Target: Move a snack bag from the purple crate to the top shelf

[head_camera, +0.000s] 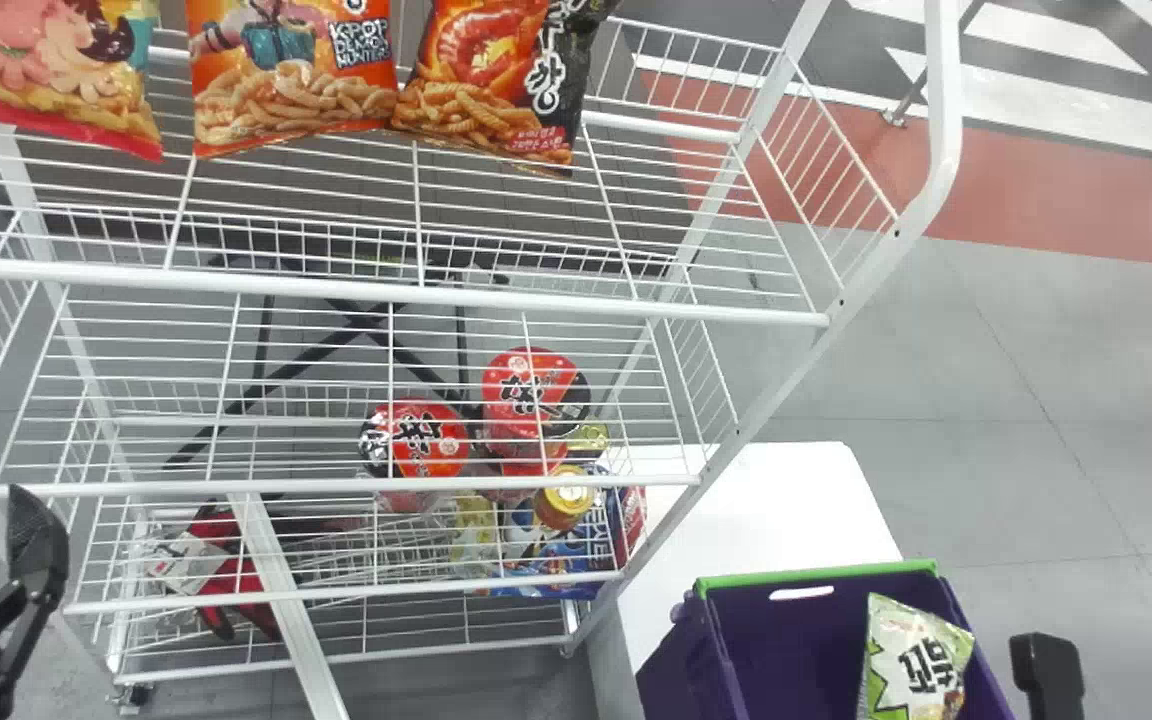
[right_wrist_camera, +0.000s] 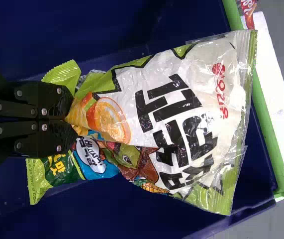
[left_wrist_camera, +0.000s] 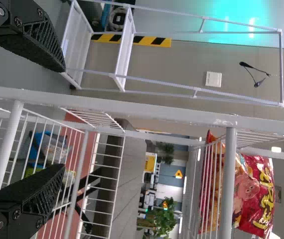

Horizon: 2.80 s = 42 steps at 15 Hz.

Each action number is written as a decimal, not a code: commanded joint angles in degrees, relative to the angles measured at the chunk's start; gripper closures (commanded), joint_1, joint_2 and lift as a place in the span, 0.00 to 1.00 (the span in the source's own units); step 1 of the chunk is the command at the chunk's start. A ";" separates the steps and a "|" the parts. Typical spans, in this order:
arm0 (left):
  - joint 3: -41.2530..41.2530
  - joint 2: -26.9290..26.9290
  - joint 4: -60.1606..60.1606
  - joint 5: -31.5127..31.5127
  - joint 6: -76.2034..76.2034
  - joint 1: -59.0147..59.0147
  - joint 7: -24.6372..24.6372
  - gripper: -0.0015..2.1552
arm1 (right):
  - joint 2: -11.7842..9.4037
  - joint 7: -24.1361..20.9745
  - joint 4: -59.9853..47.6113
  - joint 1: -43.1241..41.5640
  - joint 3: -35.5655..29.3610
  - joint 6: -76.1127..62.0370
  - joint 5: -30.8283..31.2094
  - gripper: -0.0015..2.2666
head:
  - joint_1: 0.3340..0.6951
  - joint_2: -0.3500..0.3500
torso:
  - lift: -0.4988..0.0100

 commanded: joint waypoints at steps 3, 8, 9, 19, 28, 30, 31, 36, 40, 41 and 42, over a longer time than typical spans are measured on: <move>-0.12 0.00 -0.09 0.00 0.00 0.02 0.09 0.07 | 0.00 0.00 -0.05 0.15 -0.18 -0.35 -0.35 0.94 | 1.00 0.00 | 0.66; -0.12 0.09 -0.26 -0.09 0.00 0.02 0.09 0.07 | 0.26 -0.09 -0.05 0.94 -0.70 -1.58 -1.85 0.94 | 1.00 0.00 | 0.70; -0.12 0.00 -0.35 -0.09 -0.18 0.02 0.09 0.07 | 0.26 -0.09 -0.05 1.03 -0.70 -1.58 -1.85 0.94 | 1.00 0.00 | 0.70; -0.21 0.00 -0.70 0.00 -0.53 0.64 0.09 0.07 | 0.26 -0.09 -0.05 1.65 -1.14 -2.46 -2.81 0.94 | 1.00 0.00 | 0.78; -0.39 0.00 -2.20 -0.53 -1.05 2.13 0.35 0.07 | 0.26 -0.09 0.30 3.05 -1.32 -5.62 -3.60 0.94 | 1.00 0.00 | 0.85; -0.39 0.09 -2.99 -0.53 -1.05 2.84 0.53 0.07 | 0.26 -0.35 1.09 3.32 -1.23 -6.85 -3.87 0.94 | 1.00 0.00 | 0.87; -0.30 0.17 -3.43 -0.53 -0.88 3.19 0.70 0.07 | 0.26 -0.53 1.27 3.32 -0.88 -7.56 -4.13 0.94 | 1.00 0.00 | 0.87; -0.12 0.26 -5.18 -1.14 0.18 4.33 0.97 0.07 | 0.26 -0.35 1.44 3.41 -0.70 -9.14 -4.75 0.94 | 1.00 0.00 | 0.92; 0.23 0.35 -6.06 -1.40 0.53 5.38 0.97 0.07 | 0.26 -0.35 1.71 3.41 -0.44 -9.49 -4.92 0.94 | 1.00 0.00 | 0.95; 0.49 0.35 -6.06 -1.40 0.53 5.56 0.97 0.07 | 0.26 -0.35 1.71 3.41 -0.35 -9.49 -4.92 0.94 | 1.00 0.00 | 0.95; 0.58 0.35 -6.06 -1.40 0.53 5.65 0.97 0.07 | 0.26 -0.35 1.80 3.41 -0.26 -9.49 -4.92 0.94 | 1.00 0.00 | 0.96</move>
